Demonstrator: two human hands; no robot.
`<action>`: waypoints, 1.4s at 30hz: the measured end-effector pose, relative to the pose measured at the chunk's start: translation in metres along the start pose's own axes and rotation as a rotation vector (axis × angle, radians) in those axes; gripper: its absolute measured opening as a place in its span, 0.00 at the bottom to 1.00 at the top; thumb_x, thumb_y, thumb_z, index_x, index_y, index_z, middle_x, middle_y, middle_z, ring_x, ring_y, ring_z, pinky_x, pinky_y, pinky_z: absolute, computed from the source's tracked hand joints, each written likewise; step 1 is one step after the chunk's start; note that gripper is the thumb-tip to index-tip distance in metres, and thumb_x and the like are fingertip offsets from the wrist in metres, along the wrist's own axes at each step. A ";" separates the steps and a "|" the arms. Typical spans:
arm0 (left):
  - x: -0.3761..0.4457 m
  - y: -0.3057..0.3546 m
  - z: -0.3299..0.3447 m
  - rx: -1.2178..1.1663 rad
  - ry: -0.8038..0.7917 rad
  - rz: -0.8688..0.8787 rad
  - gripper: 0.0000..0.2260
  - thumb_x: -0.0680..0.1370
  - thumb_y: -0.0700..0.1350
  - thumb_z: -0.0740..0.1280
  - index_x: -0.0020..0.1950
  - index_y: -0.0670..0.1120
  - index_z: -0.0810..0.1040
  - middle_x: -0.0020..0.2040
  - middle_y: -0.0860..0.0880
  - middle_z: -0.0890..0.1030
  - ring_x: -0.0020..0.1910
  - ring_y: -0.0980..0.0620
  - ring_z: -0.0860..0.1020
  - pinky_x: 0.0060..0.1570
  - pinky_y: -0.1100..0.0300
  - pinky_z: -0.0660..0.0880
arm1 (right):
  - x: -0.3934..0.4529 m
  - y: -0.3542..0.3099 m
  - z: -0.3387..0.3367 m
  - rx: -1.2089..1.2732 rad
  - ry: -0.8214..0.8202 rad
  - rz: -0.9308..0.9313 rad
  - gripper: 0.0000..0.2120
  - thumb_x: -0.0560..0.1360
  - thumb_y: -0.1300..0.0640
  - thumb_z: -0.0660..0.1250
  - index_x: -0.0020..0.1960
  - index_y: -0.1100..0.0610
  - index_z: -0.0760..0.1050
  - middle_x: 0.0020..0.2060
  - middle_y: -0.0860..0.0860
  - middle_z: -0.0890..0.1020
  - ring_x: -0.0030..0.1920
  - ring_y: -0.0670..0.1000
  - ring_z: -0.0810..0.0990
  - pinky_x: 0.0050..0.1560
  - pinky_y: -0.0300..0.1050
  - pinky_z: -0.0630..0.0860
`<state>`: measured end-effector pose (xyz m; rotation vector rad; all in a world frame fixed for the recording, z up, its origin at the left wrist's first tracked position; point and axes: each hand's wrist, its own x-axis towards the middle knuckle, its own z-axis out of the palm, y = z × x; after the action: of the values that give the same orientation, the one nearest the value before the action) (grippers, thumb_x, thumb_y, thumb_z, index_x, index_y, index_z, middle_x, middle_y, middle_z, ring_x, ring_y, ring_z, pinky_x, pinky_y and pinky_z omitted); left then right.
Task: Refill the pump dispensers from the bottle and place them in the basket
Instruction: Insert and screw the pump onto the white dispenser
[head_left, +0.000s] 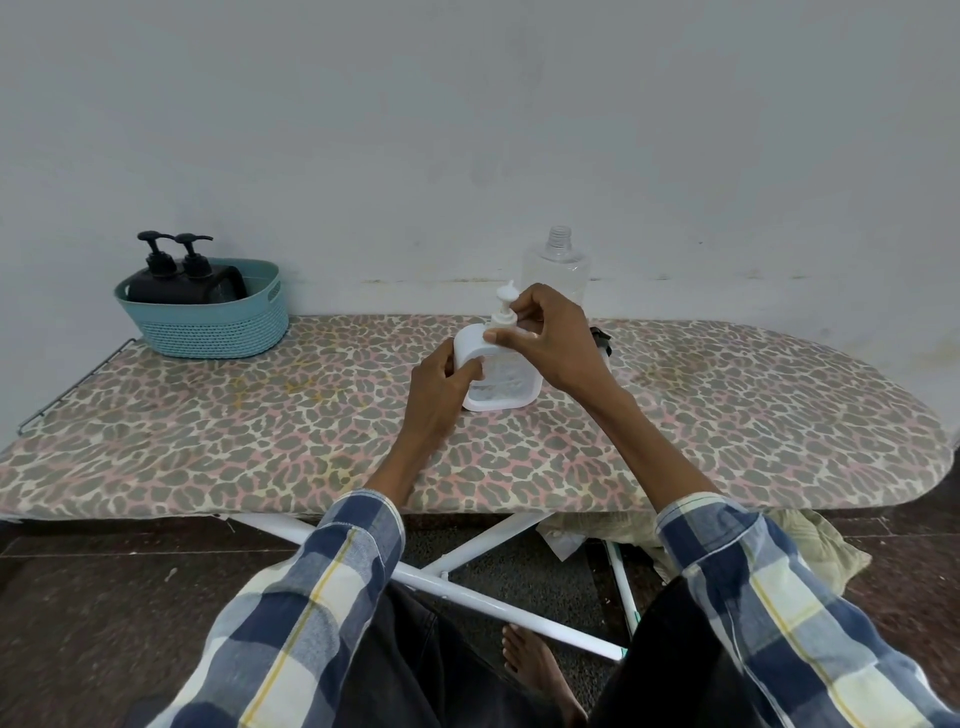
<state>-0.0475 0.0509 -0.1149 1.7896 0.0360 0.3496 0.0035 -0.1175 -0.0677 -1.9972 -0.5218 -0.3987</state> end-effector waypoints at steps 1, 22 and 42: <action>0.001 -0.001 0.000 0.000 0.003 0.004 0.13 0.79 0.44 0.69 0.63 0.51 0.82 0.52 0.50 0.86 0.50 0.45 0.85 0.44 0.44 0.85 | -0.001 0.002 0.002 -0.002 0.012 -0.005 0.17 0.71 0.52 0.83 0.50 0.56 0.77 0.46 0.47 0.82 0.46 0.44 0.81 0.47 0.31 0.75; 0.001 -0.002 -0.001 0.003 -0.005 0.009 0.15 0.76 0.48 0.68 0.62 0.53 0.82 0.52 0.49 0.86 0.51 0.47 0.85 0.49 0.36 0.84 | -0.008 0.019 0.007 0.076 0.087 -0.037 0.22 0.70 0.50 0.84 0.52 0.58 0.74 0.52 0.55 0.80 0.53 0.50 0.82 0.54 0.35 0.79; 0.001 -0.004 -0.002 0.002 -0.007 0.000 0.19 0.75 0.50 0.68 0.66 0.52 0.82 0.52 0.52 0.87 0.51 0.49 0.86 0.51 0.35 0.84 | -0.012 0.014 0.005 0.101 0.059 0.017 0.22 0.72 0.49 0.82 0.57 0.57 0.76 0.53 0.50 0.83 0.54 0.45 0.82 0.54 0.33 0.77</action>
<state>-0.0464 0.0537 -0.1178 1.7927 0.0312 0.3436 0.0012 -0.1208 -0.0864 -1.8855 -0.4780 -0.4116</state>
